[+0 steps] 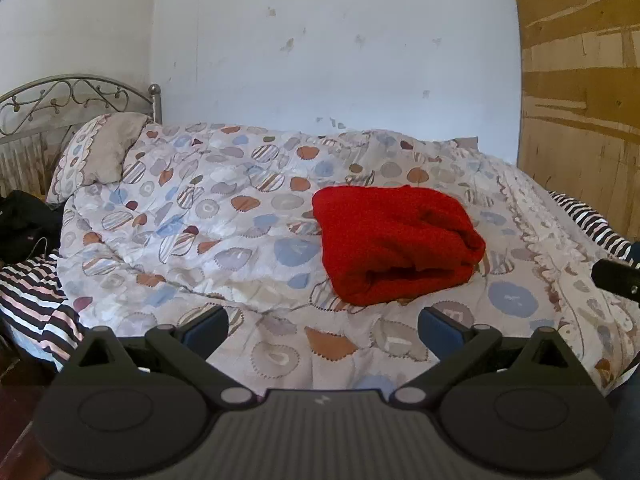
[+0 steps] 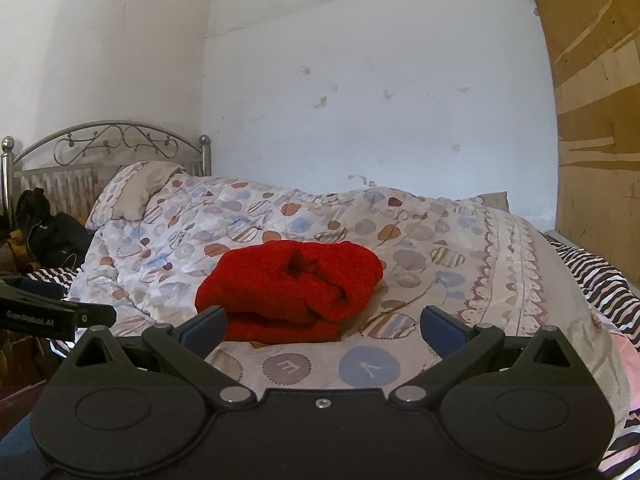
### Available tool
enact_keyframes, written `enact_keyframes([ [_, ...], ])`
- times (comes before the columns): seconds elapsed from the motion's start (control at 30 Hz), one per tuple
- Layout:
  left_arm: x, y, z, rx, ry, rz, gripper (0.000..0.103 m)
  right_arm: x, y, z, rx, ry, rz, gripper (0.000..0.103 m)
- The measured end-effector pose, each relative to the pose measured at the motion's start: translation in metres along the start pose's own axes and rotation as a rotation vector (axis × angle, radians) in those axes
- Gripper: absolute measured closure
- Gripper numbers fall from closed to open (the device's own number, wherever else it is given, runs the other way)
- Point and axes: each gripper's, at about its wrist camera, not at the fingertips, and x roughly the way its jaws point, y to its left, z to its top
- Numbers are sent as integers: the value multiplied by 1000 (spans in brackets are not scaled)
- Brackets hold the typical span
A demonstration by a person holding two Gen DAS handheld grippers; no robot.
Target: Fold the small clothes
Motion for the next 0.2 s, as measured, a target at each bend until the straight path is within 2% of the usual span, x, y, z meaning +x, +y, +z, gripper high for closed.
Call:
enact_keyframes([
  [0.2,1,-1,-2,7,8,-1,0,0,0,0,2,2,0,0],
])
